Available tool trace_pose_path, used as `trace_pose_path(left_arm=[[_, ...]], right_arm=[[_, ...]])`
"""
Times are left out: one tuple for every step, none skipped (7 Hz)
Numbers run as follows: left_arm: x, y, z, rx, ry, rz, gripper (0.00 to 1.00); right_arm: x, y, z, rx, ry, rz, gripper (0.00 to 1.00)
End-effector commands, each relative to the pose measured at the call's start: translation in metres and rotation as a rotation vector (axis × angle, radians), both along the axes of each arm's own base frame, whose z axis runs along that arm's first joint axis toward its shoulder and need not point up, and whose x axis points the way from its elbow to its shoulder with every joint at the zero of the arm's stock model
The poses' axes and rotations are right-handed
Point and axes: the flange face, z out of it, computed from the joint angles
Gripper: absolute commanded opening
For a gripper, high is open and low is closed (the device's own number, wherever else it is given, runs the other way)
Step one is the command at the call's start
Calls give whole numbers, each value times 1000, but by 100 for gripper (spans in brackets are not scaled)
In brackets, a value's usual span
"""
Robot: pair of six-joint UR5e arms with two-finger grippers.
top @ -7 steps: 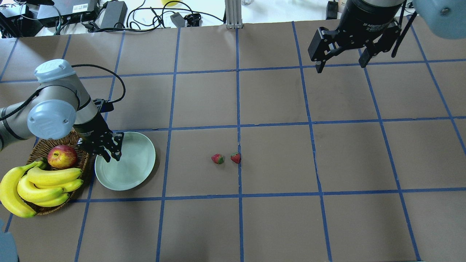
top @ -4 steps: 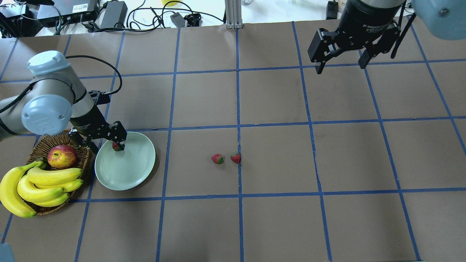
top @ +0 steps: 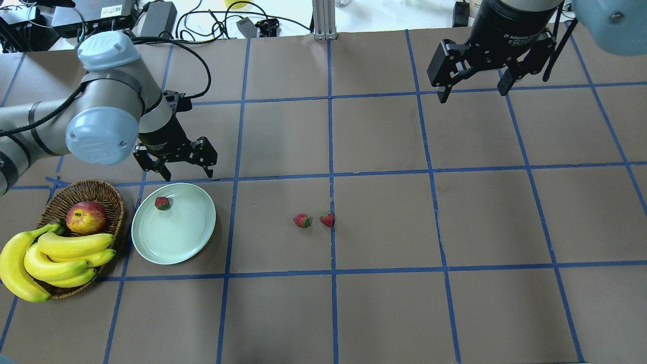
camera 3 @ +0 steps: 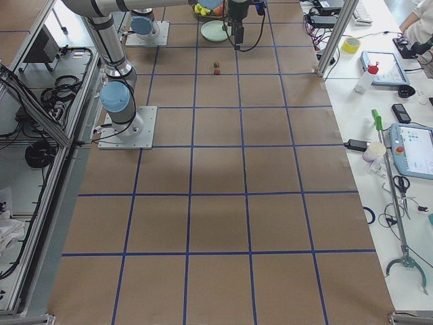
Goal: Collect all strawberries into plate
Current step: 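Move the left gripper back and grasp the next strawberry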
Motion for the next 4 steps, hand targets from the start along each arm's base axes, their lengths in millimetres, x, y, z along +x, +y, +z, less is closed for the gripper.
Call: trace_pose_path(left_arm=[[-72, 11, -9, 18, 87, 62, 100], [-99, 15, -14, 1, 92, 102, 100], [-125, 23, -26, 12, 64, 228, 100], [-145, 30, -39, 34, 33, 338, 100]], right_arm=[[0, 0, 0, 0, 0, 1, 100], [1, 0, 0, 0, -2, 1, 100], [-1, 0, 0, 0, 0, -2, 100], [0, 0, 0, 0, 0, 1, 100]])
